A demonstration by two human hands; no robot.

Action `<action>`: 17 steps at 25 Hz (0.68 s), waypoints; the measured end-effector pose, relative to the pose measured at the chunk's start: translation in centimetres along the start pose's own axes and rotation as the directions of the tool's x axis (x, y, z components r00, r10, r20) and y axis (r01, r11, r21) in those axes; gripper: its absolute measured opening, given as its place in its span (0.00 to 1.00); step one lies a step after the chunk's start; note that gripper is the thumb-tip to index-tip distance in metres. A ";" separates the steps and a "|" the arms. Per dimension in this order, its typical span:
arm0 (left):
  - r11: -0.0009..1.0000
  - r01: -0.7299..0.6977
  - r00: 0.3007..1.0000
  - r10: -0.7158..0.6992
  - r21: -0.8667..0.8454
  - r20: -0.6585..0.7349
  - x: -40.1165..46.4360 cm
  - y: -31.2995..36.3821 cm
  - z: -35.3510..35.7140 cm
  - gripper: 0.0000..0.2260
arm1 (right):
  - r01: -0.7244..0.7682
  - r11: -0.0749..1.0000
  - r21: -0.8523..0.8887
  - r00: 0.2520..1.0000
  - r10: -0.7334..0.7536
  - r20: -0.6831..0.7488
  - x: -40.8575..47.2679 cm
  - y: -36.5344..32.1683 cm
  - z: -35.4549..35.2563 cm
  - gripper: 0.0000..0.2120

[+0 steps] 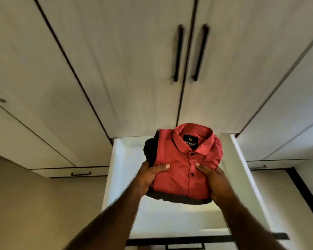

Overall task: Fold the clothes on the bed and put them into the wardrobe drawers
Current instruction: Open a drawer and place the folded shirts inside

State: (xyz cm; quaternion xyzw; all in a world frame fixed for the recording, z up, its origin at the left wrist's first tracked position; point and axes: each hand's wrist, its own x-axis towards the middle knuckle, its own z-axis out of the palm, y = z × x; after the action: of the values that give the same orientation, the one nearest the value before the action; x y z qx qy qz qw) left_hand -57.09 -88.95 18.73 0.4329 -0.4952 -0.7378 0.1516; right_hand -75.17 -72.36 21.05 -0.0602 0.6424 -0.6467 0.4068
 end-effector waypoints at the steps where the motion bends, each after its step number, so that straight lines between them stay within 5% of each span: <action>1: 0.999 0.030 0.996 -0.032 -0.034 -0.081 1.2 -1.1 -3.3 0.29 | -0.049 0.999 -0.011 0.998 0.049 0.029 2.4 2.2 3.2 0.16; 8: 0.990 0.127 0.914 -0.095 0.057 -0.394 11.5 -7.9 -15.8 0.25 | -0.219 0.962 -0.160 0.970 0.233 0.071 14.6 13.3 14.8 0.18; 11: 0.968 0.194 0.840 -0.080 0.158 -0.537 16.8 -11.4 -18.7 0.31 | -0.241 0.951 -0.196 0.961 0.261 0.087 20.0 19.0 17.7 0.16; 17: 0.825 0.314 0.740 0.096 0.469 -0.665 24.1 -14.7 -20.4 0.34 | -0.235 0.926 -0.296 0.961 0.267 0.072 27.5 25.5 20.6 0.20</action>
State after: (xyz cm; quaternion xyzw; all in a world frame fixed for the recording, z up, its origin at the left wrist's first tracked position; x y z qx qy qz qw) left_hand -51.98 -110.11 -8.46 0.7201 -0.5722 -0.3668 0.1396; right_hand -69.59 -101.11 -10.17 -0.0711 0.7075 -0.4859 0.5082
